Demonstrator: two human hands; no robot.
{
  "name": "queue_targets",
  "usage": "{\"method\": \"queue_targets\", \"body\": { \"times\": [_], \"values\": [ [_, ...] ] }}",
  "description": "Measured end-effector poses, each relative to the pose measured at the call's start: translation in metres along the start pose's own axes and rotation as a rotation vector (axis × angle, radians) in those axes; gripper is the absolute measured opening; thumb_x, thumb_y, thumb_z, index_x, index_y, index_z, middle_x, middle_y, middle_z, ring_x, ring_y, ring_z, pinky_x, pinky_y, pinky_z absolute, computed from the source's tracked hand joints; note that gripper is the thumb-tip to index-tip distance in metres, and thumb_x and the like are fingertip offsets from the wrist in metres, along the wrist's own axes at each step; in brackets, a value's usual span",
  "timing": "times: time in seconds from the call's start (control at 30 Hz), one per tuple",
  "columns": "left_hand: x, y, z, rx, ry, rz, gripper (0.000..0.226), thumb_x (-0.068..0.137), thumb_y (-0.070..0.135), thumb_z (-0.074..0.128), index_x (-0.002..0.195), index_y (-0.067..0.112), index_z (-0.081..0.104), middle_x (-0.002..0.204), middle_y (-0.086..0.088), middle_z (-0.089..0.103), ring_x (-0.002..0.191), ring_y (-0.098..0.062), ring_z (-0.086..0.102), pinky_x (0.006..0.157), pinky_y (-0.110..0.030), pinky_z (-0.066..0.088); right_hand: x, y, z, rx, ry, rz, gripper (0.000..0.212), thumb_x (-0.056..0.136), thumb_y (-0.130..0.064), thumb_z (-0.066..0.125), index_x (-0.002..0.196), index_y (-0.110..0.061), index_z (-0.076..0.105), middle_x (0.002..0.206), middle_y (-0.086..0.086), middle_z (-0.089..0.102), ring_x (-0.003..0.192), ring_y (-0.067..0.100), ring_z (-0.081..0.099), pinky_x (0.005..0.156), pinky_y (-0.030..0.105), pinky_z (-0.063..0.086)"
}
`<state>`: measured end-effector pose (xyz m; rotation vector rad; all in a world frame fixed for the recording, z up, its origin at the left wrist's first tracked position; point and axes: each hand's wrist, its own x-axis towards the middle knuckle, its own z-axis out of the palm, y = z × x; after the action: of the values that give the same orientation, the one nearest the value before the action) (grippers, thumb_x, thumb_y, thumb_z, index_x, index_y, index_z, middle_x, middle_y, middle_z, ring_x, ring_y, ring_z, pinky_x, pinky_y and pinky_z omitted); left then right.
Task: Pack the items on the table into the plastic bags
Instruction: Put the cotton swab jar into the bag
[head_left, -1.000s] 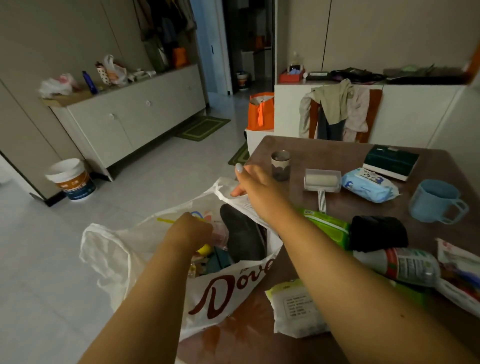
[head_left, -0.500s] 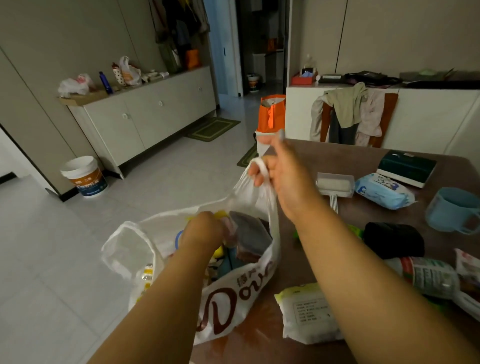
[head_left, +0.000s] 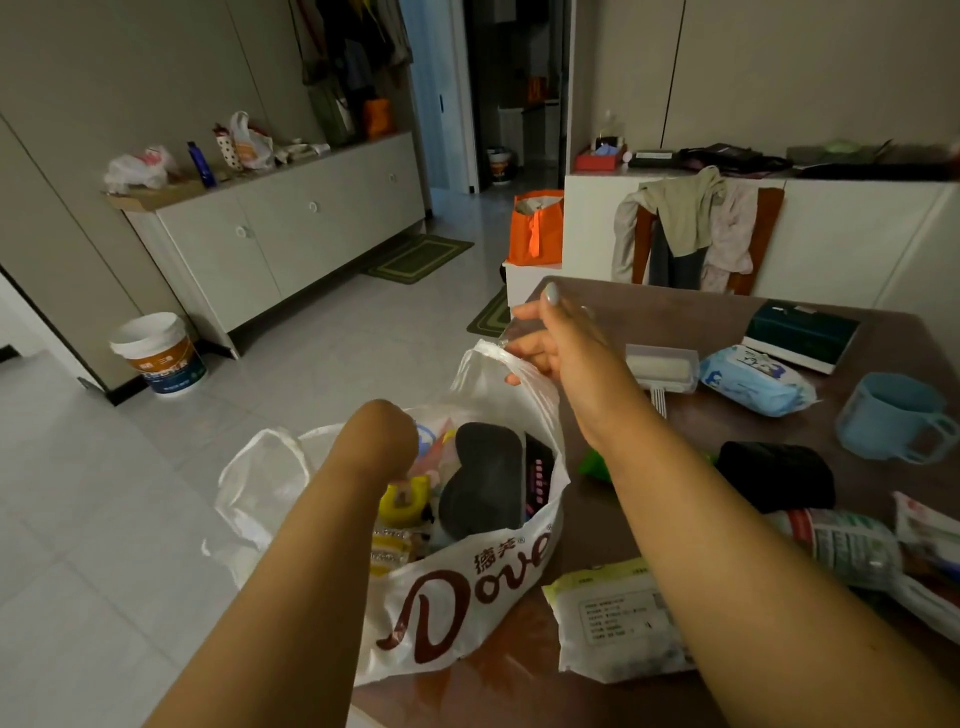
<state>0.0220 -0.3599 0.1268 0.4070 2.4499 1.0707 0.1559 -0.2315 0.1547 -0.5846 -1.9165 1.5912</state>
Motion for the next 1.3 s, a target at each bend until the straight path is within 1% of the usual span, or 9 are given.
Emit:
{"method": "queue_targets", "body": {
  "times": [0.1,0.13,0.23,0.33,0.47,0.67,0.83,1.2,1.3],
  "values": [
    [-0.007,0.014,-0.013,0.424,-0.064,0.176,0.052,0.092,0.027,0.056,0.138,0.007,0.044,0.136,-0.007,0.054,0.123,-0.021,0.051,0.105,-0.032,0.038,0.002,0.001,0.001,-0.024,-0.016,-0.02,0.057,0.094,-0.062,0.023,0.119,-0.024,0.057,0.094,0.001,0.073,0.092,0.019,0.069,0.092,0.044,0.051],
    [-0.011,0.026,-0.017,0.287,-0.113,0.17,0.051,0.092,0.025,0.056,0.138,0.007,0.044,0.136,-0.007,0.054,0.125,-0.022,0.051,0.104,-0.033,0.041,0.002,0.001,0.001,-0.023,-0.028,-0.024,0.057,0.094,-0.061,0.022,0.12,-0.023,0.057,0.094,0.002,0.073,0.091,0.02,0.069,0.091,0.042,0.052],
    [-0.01,0.058,-0.031,0.043,-0.047,0.113,0.034,0.096,0.01,0.047,0.13,0.003,0.051,0.129,-0.015,0.059,0.115,-0.028,0.059,0.075,-0.031,0.055,0.005,-0.003,-0.002,-0.028,-0.055,-0.039,0.056,0.097,-0.056,0.022,0.121,-0.02,0.057,0.094,0.005,0.072,0.088,0.022,0.069,0.087,0.039,0.054],
    [-0.002,0.079,-0.035,-0.008,-0.107,0.054,0.033,0.098,0.012,0.046,0.13,0.003,0.051,0.129,-0.017,0.058,0.115,-0.029,0.057,0.088,-0.037,0.053,0.01,-0.007,-0.006,-0.052,-0.11,-0.043,0.06,0.093,-0.061,0.022,0.12,-0.021,0.057,0.093,0.005,0.072,0.087,0.022,0.07,0.087,0.039,0.054],
    [0.008,0.103,-0.031,0.006,-0.09,0.062,0.026,0.096,0.018,0.051,0.116,0.002,0.057,0.118,-0.016,0.063,0.094,-0.023,0.06,0.073,-0.033,0.052,0.019,-0.004,-0.012,-0.06,-0.194,-0.05,0.061,0.094,-0.061,0.021,0.123,-0.018,0.053,0.094,0.006,0.071,0.087,0.02,0.069,0.089,0.037,0.051],
    [0.042,0.132,-0.017,0.085,-0.091,0.124,0.028,0.096,0.023,0.052,0.114,0.002,0.058,0.109,-0.013,0.065,0.083,-0.019,0.062,0.059,-0.027,0.053,0.065,0.027,-0.043,0.067,0.042,0.108,0.057,0.099,-0.051,0.024,0.111,-0.011,0.062,0.083,0.006,0.07,0.066,0.012,0.066,0.062,0.022,0.044],
    [0.092,0.143,0.017,0.273,-0.188,0.175,0.034,0.092,0.031,0.058,0.111,0.002,0.056,0.104,-0.011,0.064,0.081,-0.019,0.063,0.06,-0.028,0.054,0.111,0.072,-0.06,0.066,0.206,0.33,0.053,0.1,-0.048,0.029,0.108,-0.007,0.062,0.082,0.01,0.068,0.073,0.022,0.064,0.075,0.034,0.049],
    [0.23,0.114,0.107,0.798,-0.359,0.389,0.102,0.069,0.039,0.08,0.149,0.027,0.019,0.152,-0.013,0.03,0.134,-0.036,0.038,0.108,-0.047,0.036,0.199,0.164,-0.026,-0.002,0.259,0.641,0.046,0.101,-0.044,0.03,0.073,-0.012,0.05,0.074,0.01,0.059,0.059,0.018,0.052,0.056,0.024,0.039],
    [0.256,0.101,0.133,0.76,-0.386,0.321,0.115,0.063,0.039,0.084,0.15,0.026,0.009,0.152,-0.015,0.027,0.134,-0.038,0.036,0.107,-0.047,0.037,0.209,0.187,-0.021,0.114,0.401,0.617,0.031,0.094,-0.037,0.052,0.092,-0.007,0.059,0.08,0.011,0.061,0.066,0.02,0.057,0.055,0.026,0.044]
  ]
}}
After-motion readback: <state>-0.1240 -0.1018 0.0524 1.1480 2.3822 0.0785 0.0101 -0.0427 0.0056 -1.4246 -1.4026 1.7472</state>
